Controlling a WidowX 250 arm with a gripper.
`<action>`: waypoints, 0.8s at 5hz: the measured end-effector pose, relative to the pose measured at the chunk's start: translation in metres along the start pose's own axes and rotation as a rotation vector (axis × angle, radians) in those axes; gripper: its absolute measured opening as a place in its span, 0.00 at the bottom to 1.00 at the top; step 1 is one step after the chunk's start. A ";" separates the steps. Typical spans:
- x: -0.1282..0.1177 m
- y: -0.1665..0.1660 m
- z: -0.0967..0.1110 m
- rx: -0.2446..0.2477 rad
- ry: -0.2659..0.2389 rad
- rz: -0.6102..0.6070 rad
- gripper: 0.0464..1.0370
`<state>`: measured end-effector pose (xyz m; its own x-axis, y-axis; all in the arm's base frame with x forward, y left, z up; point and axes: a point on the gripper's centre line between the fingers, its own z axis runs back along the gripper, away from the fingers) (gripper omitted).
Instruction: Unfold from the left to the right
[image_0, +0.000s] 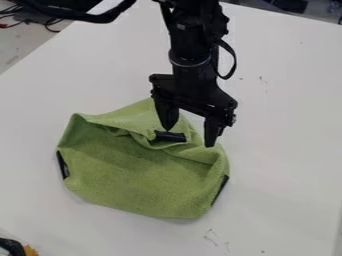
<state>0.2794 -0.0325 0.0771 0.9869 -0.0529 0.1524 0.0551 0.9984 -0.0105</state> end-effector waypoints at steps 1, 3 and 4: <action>-0.004 0.000 -0.008 -0.001 0.031 -0.001 0.96; 0.015 0.020 -0.026 -0.020 0.058 -0.076 0.96; 0.024 0.035 -0.029 -0.022 0.068 -0.095 0.96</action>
<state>0.3093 0.0002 0.0521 0.9850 -0.1496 0.0863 0.1519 0.9882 -0.0204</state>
